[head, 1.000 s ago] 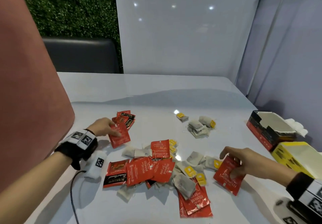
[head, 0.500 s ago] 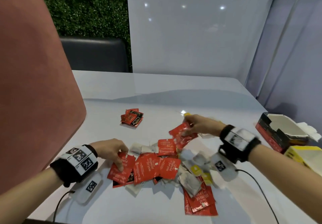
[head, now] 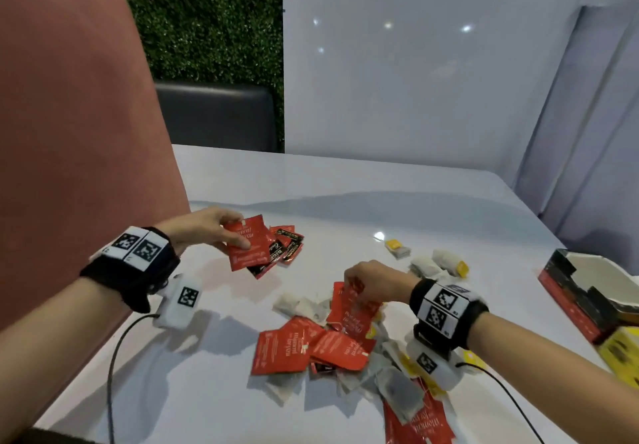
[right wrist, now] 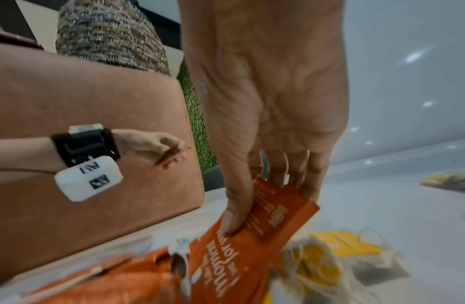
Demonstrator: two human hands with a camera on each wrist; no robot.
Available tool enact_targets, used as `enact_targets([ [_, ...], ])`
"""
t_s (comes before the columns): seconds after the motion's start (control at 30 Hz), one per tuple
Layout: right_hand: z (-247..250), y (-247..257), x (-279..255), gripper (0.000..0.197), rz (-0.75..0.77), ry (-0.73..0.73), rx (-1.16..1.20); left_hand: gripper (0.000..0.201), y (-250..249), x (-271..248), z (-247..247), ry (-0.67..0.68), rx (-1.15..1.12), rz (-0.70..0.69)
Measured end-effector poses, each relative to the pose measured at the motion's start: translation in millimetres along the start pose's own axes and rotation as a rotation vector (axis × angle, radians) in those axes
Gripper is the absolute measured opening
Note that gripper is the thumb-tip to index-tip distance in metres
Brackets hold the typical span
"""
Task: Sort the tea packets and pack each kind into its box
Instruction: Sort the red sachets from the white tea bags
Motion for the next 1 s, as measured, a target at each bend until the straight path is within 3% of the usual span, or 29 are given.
enact_targets([
  [0.13,37.9,-3.2,-8.9,0.026,0.024,-0.144,0.147,0.021,12.9,48.6,7.3,-0.158,0.005,0.039],
  [0.3,104.6,-18.1,-9.5,0.031,0.037,-0.186,0.52,0.055,61.1,87.3,1.9,-0.212,0.142,0.202],
  [0.5,136.2,-12.0,37.0,0.028,-0.021,-0.115,0.784,0.075,83.5,85.2,-17.0,-0.135,0.324,0.313],
  [0.6,121.1,3.7,74.4,0.024,-0.065,-0.052,0.826,0.075,61.8,64.0,-12.0,-0.176,0.247,0.243],
  [0.7,91.5,20.9,105.9,0.02,-0.126,0.029,0.784,0.052,34.6,29.4,-5.9,-0.215,0.106,0.115],
  [0.77,71.0,31.4,123.9,0.016,-0.145,0.089,0.772,0.037,23.5,5.3,-12.7,-0.161,0.064,0.064],
  [0.9,49.5,50.8,142.8,0.016,-0.116,0.054,0.672,0.031,20.3,-29.1,-45.6,0.072,0.103,0.071],
  [1.0,41.7,55.8,133.9,0.013,-0.088,0.03,0.369,0.03,19.3,-33.8,-71.5,0.207,0.184,0.075],
])
Point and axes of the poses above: each hand's wrist, its own x-axis towards the middle knuckle, its own z-axis out of the back of the hand, y = z × x, the point moved 5 cm from there along x, towards the middle knuckle, and after that the axes turned 15 degrees about -z, right-handed, at the moved point
